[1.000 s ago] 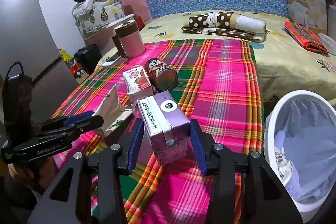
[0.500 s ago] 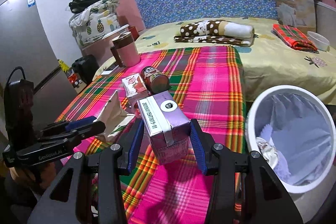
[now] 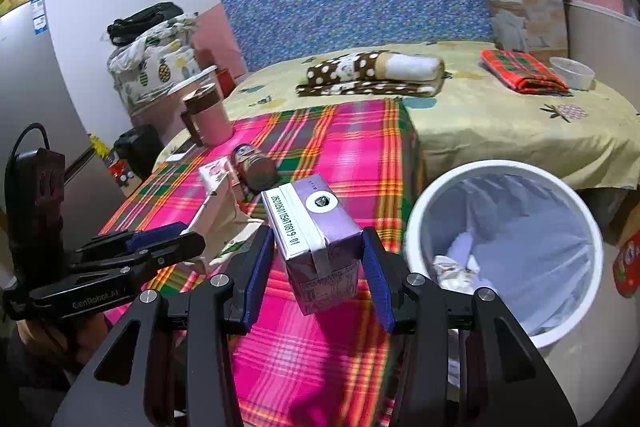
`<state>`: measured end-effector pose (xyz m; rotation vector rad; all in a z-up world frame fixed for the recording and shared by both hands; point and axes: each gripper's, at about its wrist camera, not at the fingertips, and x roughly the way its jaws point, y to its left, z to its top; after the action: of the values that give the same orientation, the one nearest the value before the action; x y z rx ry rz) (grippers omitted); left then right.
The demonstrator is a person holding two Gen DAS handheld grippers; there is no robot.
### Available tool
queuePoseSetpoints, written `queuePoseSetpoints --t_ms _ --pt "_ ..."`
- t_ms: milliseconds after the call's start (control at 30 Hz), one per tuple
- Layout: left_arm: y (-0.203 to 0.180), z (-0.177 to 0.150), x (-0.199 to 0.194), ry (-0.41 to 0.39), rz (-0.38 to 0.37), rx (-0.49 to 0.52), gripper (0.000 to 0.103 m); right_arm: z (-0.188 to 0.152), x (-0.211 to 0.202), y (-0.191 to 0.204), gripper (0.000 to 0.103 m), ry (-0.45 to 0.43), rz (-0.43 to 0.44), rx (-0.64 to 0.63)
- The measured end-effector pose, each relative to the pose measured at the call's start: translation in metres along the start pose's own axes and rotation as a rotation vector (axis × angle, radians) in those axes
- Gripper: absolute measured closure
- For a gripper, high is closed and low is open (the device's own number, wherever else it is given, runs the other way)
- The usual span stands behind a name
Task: Collect trash
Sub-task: 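Grasp the white paper bag with the left gripper while the right holds the carton, then carry the carton and paper bag over the bin and release both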
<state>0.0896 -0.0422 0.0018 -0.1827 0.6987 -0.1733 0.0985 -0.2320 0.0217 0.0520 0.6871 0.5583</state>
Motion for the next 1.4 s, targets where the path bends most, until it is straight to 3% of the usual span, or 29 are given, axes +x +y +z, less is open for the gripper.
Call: queuePoseSetpoints --t_ms 900,1400 --pt "-0.085 0.039 0.053 0.035 -0.14 0.124 0.065 -0.004 -0.028 -0.075 0.057 -0.056 -0.161 0.129" --pt "-0.12 0.042 0.096 0.113 -0.219 0.163 0.065 -0.017 -0.019 -0.108 0.057 0.026 -0.213 0.205"
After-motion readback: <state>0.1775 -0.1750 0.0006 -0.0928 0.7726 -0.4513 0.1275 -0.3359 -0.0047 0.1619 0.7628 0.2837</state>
